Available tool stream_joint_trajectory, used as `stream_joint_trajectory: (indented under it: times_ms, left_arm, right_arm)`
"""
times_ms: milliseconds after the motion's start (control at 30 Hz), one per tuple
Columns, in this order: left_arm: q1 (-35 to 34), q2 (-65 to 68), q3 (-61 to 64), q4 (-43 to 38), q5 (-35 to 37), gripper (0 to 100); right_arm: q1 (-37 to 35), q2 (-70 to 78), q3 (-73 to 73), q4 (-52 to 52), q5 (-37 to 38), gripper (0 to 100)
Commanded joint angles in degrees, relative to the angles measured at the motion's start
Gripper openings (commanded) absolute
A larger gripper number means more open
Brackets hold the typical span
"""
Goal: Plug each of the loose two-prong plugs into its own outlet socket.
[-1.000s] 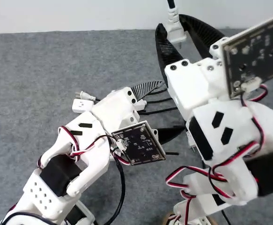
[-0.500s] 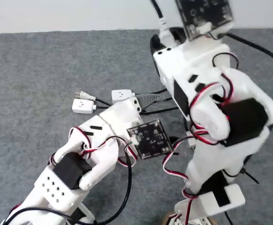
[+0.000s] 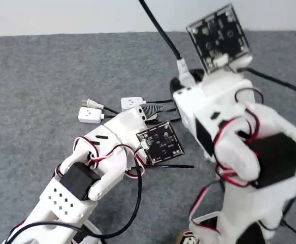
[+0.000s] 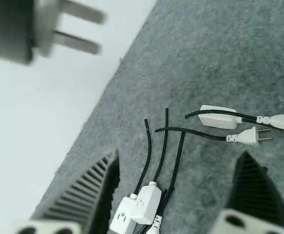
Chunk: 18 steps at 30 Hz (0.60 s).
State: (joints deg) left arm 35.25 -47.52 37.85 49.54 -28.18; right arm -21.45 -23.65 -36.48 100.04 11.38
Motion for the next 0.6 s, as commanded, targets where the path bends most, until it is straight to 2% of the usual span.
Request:
stream_joint_trajectory:
  times_ms: [0,367,567]
  left_arm:
    - [-0.1,-1.3,-1.1,1.1,1.4,35]
    - [2.2,-1.3,2.4,1.0,1.7,35]
    - [4.1,-1.3,2.9,-2.4,1.8,35]
  right_arm:
    - [0.3,-6.8,9.0,-4.1,0.3,0.9]
    - [0.8,-34.2,48.6,-31.6,0.8,0.9]
    - [3.8,-47.7,61.3,-42.2,0.9,0.9]
